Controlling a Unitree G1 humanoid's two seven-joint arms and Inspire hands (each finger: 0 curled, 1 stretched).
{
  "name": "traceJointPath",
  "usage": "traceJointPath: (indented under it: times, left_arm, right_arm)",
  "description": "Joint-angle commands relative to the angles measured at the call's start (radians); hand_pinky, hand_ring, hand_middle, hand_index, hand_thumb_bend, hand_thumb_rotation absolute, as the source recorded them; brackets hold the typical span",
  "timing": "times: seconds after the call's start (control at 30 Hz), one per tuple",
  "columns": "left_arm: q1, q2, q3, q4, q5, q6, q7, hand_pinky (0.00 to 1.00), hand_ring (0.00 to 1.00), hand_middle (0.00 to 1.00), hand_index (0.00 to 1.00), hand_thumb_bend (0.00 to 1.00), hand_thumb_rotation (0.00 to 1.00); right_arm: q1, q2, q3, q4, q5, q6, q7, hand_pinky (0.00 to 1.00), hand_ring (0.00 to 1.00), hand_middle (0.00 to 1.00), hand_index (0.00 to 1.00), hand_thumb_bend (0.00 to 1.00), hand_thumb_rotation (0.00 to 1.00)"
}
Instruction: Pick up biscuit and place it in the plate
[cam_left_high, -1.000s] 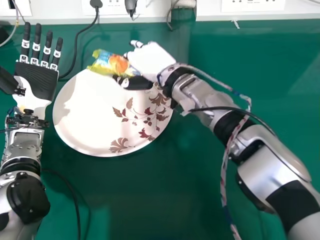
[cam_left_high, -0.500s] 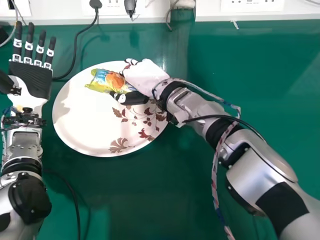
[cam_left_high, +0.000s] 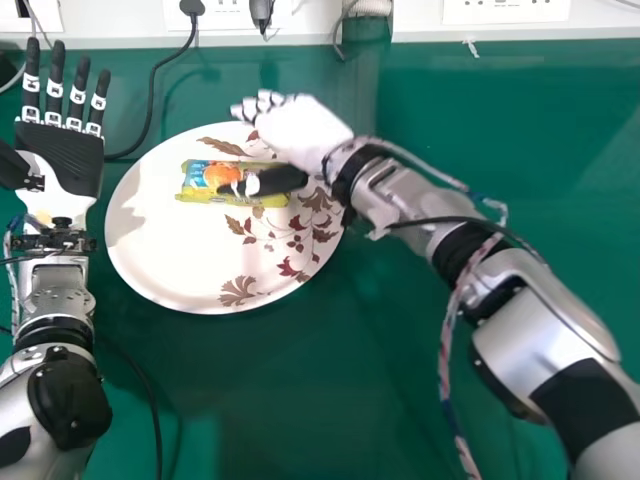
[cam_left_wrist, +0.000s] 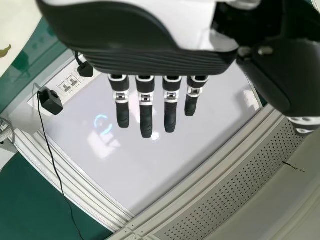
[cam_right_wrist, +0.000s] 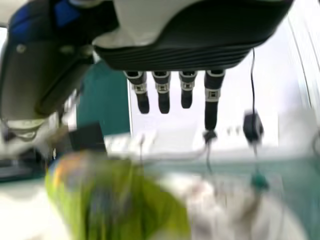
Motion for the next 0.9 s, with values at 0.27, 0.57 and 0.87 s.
traceJointPath:
  times: [0.27, 0.57, 0.87]
  left_arm:
    - [0.003, 0.010, -0.010, 0.022, 0.014, -0.004, -0.006, 0.81, 0.83, 0.89, 1.00, 0.94, 0.96]
    - [0.003, 0.016, -0.018, 0.025, 0.045, -0.027, 0.011, 0.66, 0.81, 0.91, 1.00, 0.94, 0.97]
    - [0.006, 0.017, -0.017, 0.021, 0.053, -0.026, 0.039, 0.63, 0.75, 0.88, 1.00, 1.00, 0.90]
  right_arm:
    - [0.191, -0.154, -0.226, -0.445, 0.202, 0.022, 0.201, 0.77, 0.91, 0.99, 1.00, 1.00, 0.64]
    - [0.230, -0.156, -0.455, -0.399, 0.606, -0.051, 0.455, 0.67, 0.84, 0.94, 0.94, 1.00, 0.61]
    - [0.132, -0.059, -0.822, 0.015, 1.204, 0.053, 1.018, 0.63, 0.81, 0.93, 0.90, 1.00, 0.61]
